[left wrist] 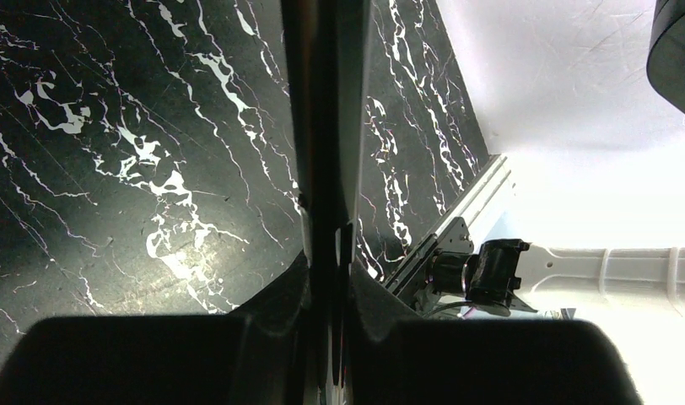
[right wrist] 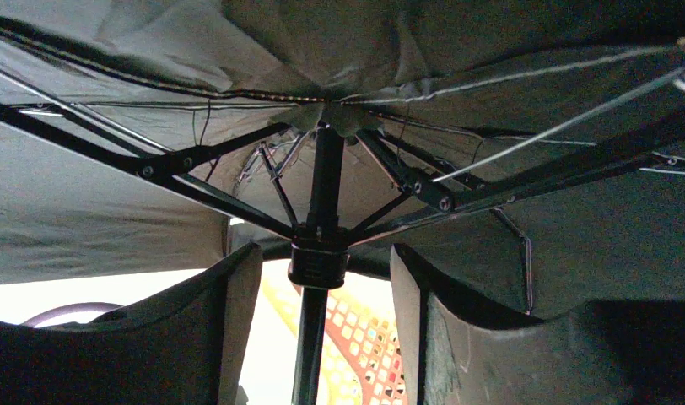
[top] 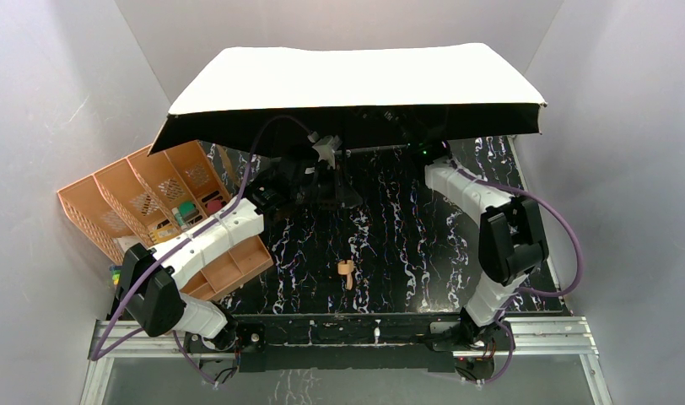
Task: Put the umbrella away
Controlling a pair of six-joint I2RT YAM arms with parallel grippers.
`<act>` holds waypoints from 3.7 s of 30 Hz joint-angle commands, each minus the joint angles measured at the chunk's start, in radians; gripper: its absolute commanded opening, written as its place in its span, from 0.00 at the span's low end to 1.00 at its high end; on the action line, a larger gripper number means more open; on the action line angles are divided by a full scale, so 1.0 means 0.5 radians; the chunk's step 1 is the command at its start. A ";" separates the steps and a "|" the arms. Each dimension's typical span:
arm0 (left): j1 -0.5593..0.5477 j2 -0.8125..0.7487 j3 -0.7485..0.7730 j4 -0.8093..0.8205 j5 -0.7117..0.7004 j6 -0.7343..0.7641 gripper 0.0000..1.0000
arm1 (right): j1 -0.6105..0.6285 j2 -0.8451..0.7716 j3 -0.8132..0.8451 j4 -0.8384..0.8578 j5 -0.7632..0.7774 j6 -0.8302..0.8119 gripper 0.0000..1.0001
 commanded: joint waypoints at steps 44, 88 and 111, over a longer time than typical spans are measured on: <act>0.062 -0.072 0.121 -0.097 -0.203 0.121 0.00 | 0.334 -0.859 -0.723 -0.508 0.962 -0.331 0.00; 0.071 -0.924 -0.478 -0.682 -0.006 0.245 0.98 | 0.786 -0.765 -0.829 -0.397 1.945 0.206 0.00; 0.071 -1.114 -0.528 -0.767 -0.138 0.319 0.41 | 0.780 -0.738 -0.757 -0.470 1.981 0.337 0.00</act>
